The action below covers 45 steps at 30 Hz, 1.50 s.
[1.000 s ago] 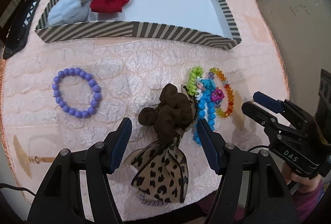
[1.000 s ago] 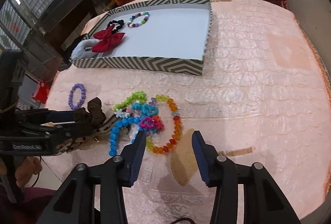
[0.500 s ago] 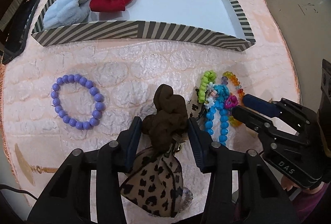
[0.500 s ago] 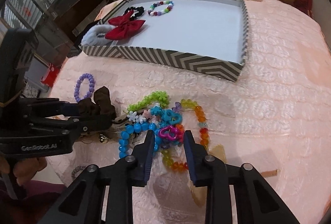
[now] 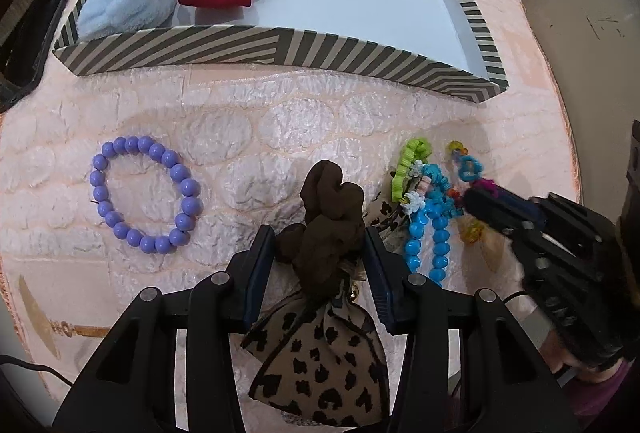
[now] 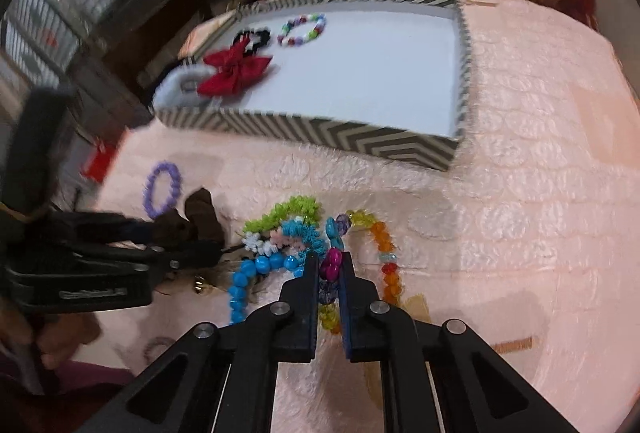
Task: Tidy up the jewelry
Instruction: 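Grasp the leopard-print bow clip with the left gripper while the right grasps a bead bracelet, then carry the leopard-print bow clip and orange bead bracelet toward the white tray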
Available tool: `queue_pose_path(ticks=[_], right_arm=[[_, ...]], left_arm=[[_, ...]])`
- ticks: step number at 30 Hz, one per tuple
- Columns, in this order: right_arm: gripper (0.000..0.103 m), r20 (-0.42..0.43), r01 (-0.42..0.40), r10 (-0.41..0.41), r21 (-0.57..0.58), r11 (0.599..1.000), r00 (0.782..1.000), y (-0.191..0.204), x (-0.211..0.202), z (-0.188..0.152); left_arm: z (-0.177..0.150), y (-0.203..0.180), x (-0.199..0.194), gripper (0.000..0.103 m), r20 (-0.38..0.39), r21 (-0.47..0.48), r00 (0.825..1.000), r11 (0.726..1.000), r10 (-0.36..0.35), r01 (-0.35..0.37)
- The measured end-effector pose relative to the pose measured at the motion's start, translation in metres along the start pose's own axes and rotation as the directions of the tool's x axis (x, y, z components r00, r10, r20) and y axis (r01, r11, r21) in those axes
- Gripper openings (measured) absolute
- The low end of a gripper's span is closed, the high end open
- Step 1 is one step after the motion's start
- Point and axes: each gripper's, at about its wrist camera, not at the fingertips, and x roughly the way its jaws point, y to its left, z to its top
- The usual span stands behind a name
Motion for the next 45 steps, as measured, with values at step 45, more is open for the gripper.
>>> queue_pose_path(ticks=[45], right_arm=[[0.008, 0.179, -0.085, 0.080, 0.025, 0.996, 0.981, -0.007, -0.086, 0.048]], left_arm=[[0.017, 0.020, -0.108, 0.023, 0.258, -0.054, 0.966, 0.998, 0.023, -0.009]])
